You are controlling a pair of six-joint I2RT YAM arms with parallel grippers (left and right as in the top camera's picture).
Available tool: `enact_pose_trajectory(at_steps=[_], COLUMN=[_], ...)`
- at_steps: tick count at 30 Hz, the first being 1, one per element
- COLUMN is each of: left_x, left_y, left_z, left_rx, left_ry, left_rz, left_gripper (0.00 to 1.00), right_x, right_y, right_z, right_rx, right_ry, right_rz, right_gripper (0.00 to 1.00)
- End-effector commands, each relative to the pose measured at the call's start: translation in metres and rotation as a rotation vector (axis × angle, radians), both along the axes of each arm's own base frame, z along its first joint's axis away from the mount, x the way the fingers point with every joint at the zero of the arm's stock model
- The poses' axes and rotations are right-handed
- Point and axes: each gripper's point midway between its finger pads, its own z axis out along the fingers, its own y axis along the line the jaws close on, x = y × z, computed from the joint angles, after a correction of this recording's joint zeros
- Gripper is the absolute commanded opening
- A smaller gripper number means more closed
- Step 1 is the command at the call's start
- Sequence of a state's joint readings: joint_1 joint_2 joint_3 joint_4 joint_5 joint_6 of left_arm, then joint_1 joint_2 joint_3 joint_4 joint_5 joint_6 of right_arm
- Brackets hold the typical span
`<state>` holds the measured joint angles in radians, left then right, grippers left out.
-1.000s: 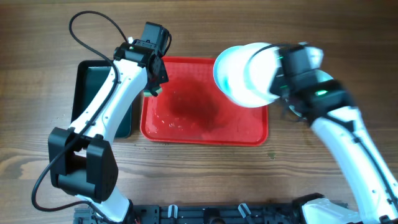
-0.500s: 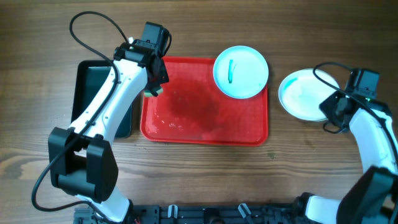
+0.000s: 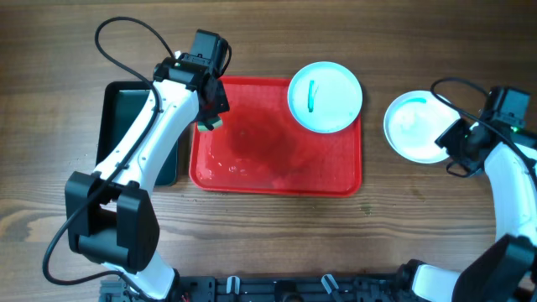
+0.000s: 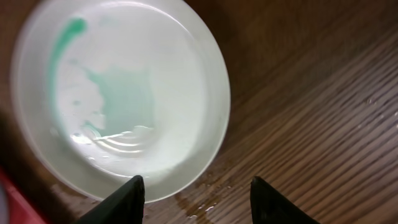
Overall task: Clean dirty plates on tray and stack at the side
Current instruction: 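Carry the plate with right gripper onto the plate right of tray, then release the plate and move right gripper to the last plate's rim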
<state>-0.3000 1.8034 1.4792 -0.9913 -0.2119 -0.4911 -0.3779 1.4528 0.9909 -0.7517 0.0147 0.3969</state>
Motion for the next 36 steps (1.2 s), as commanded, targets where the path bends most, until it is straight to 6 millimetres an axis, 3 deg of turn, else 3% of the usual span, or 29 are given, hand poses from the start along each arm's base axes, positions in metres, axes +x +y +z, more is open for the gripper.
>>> enact_pose_trajectory(at_steps=[1,3,5,9,12,15,18,22,28,33,36], left_x=[0.001,0.001,0.001,0.001,0.002,0.003,0.004,0.005,0.005,0.005,0.006], left_y=[0.0,0.0,0.0,0.0,0.0,-0.001,-0.001,-0.001,-0.001,-0.001,-0.002], left_z=[-0.003,-0.003,-0.003,-0.003,-0.003,-0.003,-0.003,-0.002,-0.002,-0.002,-0.002], left_rx=[-0.007,-0.007,-0.007,-0.007,-0.008,-0.009,-0.011,-0.011,-0.011,-0.012,-0.013], left_ry=[0.013,0.013,0.012,0.013,0.008,0.005,-0.001,-0.003,-0.002,-0.005,-0.009], left_rz=[-0.009,-0.009,-0.009,-0.008,-0.008,-0.008,-0.008,-0.008,-0.008,-0.009,-0.009], left_gripper=[0.04,0.04,0.04,0.04,0.04,0.04,0.04,0.04,0.04,0.04,0.04], right_x=[0.015,0.021,0.03,0.047,0.058,0.077,0.1,0.099,0.105,0.096,0.094], right_y=[0.017,0.033,0.07,0.124,0.157,0.187,0.197,0.201,0.202,0.206,0.21], right_z=[0.033,0.041,0.048,0.052,0.05,0.032,-0.005,-0.04,-0.047,-0.075,-0.075], right_rx=[0.045,0.103,0.2,0.179,0.161,0.144,0.11,0.136,0.133,0.149,0.149], right_ry=[-0.126,-0.178,-0.233,-0.251,-0.267,-0.266,-0.199,-0.09,-0.095,-0.016,-0.013], right_rz=[0.117,0.189,0.32,0.457,0.524,0.559,0.574,0.56,0.551,0.557,0.574], right_gripper=[0.58,0.61,0.61,0.61,0.62,0.61,0.61,0.52,0.39,0.36,0.24])
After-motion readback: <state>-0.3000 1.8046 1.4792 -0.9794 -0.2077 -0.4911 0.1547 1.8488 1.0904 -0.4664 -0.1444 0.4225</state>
